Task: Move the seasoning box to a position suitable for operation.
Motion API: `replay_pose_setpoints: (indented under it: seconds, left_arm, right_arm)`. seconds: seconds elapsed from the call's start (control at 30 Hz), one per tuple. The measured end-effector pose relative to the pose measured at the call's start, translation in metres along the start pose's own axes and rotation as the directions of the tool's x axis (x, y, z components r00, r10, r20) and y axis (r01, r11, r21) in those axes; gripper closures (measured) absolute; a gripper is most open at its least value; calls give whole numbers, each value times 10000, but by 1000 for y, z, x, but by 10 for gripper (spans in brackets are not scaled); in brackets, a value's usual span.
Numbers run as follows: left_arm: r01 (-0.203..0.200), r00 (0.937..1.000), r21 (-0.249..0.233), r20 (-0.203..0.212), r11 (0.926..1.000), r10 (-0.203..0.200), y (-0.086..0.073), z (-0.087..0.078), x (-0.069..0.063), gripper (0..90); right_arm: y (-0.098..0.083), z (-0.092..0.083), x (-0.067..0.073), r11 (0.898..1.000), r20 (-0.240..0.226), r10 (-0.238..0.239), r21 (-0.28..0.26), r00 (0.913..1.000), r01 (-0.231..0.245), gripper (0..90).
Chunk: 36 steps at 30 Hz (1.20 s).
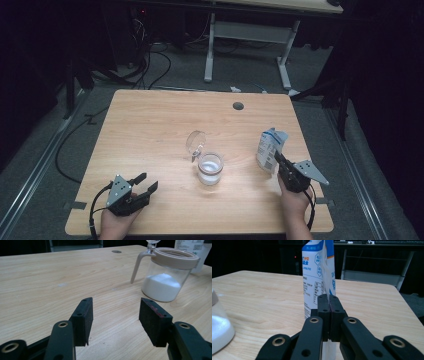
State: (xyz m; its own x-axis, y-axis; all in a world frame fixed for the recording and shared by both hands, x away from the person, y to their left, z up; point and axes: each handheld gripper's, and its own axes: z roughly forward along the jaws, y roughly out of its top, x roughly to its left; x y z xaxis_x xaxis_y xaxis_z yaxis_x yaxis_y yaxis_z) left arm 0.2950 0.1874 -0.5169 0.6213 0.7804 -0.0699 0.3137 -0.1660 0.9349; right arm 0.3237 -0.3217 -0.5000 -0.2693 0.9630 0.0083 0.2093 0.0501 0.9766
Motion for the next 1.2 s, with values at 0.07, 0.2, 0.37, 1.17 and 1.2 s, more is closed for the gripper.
replay_pose_setpoints:
  seconds: [0.07, 0.2, 0.37, 1.17, 1.2]
  left_arm:
    - [0, 10000, 16, 2, 10000, 0, 0, 0, -1, 451]
    - [26, 10000, 60, -31, 10000, -26, -1, 0, 0, 451]
    - [93, 10000, 195, 10, 9998, -93, -3, 0, 1, 451]
    - [296, 9995, 386, 94, 9988, -300, -2, 2, 2, 451]
    - [346, 9993, 443, 140, 9984, -353, -2, 3, 2, 451]
  right_arm:
    - [-1, -1, 2, 10000, -31, -19, -27, 10000, 19, 892]
    - [-3, -1, 3, 10000, 31, -16, -39, 10000, 16, 890]
    - [-4, -3, 3, 9999, -32, 112, 73, 9999, -112, 877]
    - [-10, -7, 4, 9948, 169, -4, 1021, 9999, -14, 545]
    - [-10, -8, 5, 9945, 125, -78, 1050, 9999, 64, 545]
